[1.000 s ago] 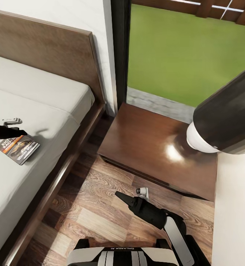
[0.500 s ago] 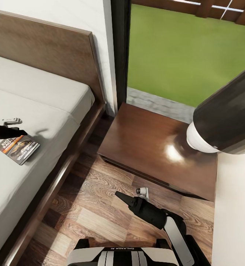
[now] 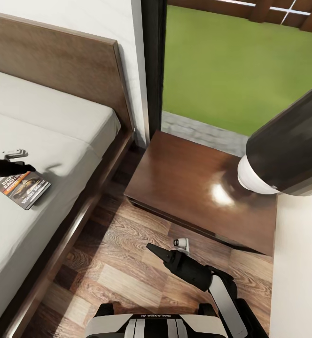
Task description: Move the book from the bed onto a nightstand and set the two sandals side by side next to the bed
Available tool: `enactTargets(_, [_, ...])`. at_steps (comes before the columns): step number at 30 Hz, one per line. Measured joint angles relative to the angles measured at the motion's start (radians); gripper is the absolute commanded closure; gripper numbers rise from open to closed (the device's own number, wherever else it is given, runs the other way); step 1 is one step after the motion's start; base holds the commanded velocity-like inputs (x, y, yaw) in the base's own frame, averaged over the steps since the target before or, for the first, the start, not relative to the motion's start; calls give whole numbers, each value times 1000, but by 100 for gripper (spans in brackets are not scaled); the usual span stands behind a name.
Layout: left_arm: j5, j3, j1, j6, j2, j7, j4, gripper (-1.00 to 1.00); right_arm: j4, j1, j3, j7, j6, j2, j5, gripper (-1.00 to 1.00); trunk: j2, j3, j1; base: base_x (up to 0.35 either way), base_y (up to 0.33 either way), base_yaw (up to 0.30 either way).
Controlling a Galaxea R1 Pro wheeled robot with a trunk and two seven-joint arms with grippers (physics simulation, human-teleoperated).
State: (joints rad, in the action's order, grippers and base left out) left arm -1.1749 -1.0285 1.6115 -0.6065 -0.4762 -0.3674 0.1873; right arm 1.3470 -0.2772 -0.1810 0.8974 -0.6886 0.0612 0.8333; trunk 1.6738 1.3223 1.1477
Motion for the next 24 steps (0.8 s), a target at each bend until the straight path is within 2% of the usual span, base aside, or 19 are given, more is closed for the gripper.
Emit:
enactTargets(8, [8, -4, 0, -2, 3, -6, 61, -100, 0, 0, 0, 0, 0, 0, 0, -100, 0, 0, 0, 0, 0, 0])
enactTargets(17, [65, -4, 0, -7, 3, -5, 96, -100, 0, 0, 0, 1, 0, 0, 1, -100, 0, 0, 0, 0, 0, 0])
enactTargets(24, [78, -3, 0, -9, 1, -5, 113, -100, 0, 0, 0, 1, 0, 0, 1, -100, 0, 0, 0, 0, 0, 0])
